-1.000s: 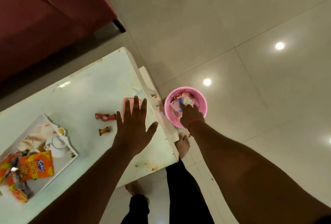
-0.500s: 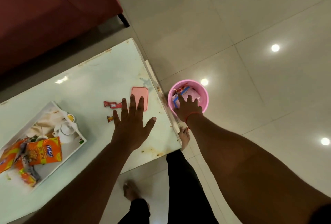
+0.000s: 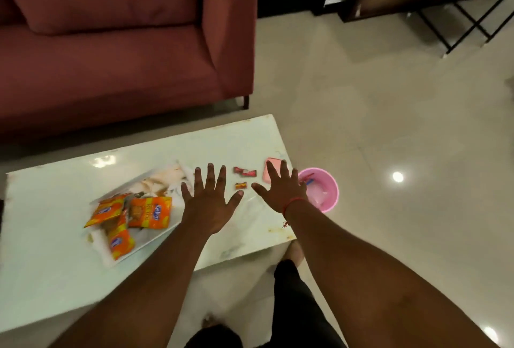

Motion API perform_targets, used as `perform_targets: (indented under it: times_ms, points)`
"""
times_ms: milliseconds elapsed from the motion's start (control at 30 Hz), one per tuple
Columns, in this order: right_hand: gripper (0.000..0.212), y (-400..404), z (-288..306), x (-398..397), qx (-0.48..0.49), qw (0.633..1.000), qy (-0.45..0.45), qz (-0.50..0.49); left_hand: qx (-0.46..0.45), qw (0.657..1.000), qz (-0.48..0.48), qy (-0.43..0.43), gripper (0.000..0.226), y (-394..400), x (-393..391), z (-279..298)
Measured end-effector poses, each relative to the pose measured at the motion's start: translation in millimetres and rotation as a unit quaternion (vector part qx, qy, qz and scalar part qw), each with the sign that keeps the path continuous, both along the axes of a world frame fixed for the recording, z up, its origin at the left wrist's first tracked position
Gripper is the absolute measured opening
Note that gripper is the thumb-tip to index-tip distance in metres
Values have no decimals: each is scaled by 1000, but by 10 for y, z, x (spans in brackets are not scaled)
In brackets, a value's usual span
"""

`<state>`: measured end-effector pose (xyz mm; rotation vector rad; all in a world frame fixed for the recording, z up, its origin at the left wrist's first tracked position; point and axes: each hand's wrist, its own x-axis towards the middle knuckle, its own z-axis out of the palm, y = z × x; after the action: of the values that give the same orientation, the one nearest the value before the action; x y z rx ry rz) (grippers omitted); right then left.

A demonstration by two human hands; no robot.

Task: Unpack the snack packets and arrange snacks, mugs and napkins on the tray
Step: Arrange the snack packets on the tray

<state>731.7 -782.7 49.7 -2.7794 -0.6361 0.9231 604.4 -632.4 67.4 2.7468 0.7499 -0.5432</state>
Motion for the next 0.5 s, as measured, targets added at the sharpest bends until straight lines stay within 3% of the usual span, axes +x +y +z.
perform_targets:
  times_ms: [233, 500]
  points:
    - [85, 854, 692, -1232, 18, 997, -20, 65, 20, 997, 59, -39, 81, 805, -1381, 626]
    - [85, 1496, 1012, -1859, 19, 988, -37, 149, 17, 991, 123, -39, 90, 1267, -2182, 843]
